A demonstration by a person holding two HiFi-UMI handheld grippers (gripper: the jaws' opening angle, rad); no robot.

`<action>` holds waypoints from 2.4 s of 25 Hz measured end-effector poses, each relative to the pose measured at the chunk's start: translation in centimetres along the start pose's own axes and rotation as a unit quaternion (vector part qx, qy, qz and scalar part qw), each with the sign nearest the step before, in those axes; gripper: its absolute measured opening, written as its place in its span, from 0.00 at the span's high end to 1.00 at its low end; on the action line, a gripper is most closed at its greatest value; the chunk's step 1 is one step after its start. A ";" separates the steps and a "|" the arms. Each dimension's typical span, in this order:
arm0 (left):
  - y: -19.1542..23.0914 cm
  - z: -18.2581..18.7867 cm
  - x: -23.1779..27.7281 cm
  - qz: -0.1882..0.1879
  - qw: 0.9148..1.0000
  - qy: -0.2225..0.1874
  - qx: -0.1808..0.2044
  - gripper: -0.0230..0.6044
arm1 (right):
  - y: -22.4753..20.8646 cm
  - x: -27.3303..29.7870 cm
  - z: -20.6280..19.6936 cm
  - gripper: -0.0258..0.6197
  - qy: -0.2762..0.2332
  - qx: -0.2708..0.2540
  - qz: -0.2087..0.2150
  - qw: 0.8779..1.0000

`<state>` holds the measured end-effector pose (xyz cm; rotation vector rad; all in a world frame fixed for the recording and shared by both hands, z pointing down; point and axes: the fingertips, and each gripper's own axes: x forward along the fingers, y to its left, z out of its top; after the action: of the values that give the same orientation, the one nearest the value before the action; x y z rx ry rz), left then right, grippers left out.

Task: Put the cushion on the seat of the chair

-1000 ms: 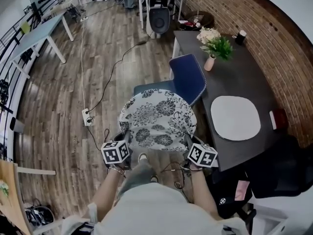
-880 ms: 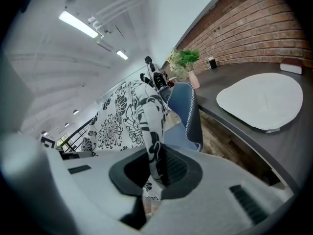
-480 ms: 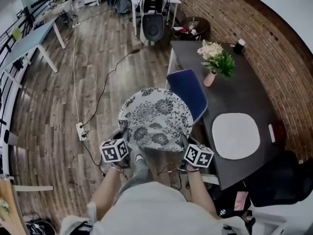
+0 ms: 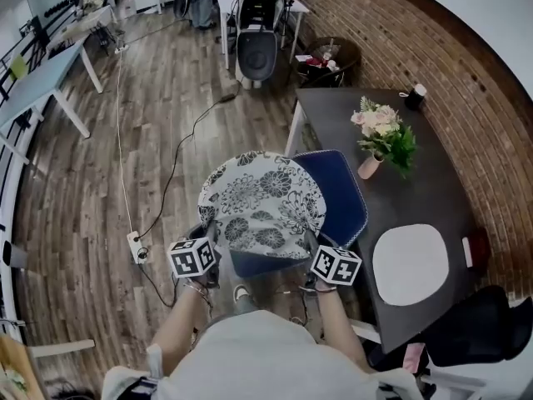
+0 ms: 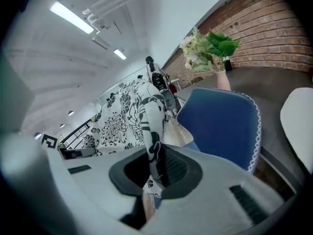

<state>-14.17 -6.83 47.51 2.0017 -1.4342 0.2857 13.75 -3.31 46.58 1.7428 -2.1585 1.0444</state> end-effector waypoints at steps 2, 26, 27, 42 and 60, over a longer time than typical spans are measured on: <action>1.0 1.2 1.5 0.000 1.000 0.004 0.000 0.93 | 0.4 1.9 0.7 0.92 0.004 0.000 -0.002 1.000; 4.1 4.2 7.6 0.026 0.999 0.019 -0.043 0.93 | -0.7 9.5 5.8 0.92 0.053 -0.032 -0.003 0.998; 3.7 4.5 8.0 0.029 0.998 0.019 -0.043 0.93 | -1.1 9.7 6.5 0.92 0.053 -0.034 0.000 0.998; 5.0 -1.5 8.5 0.074 0.993 0.062 -0.067 0.93 | -3.9 10.3 1.6 0.92 0.112 -0.028 -0.006 0.993; 7.5 -19.1 9.7 0.083 0.974 0.181 -0.105 0.93 | -9.0 11.1 -14.5 0.92 0.220 0.017 -0.031 0.975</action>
<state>-13.65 -3.90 70.03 1.5675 -1.3344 0.5205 14.57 -3.73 66.95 1.4126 -1.8090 1.3095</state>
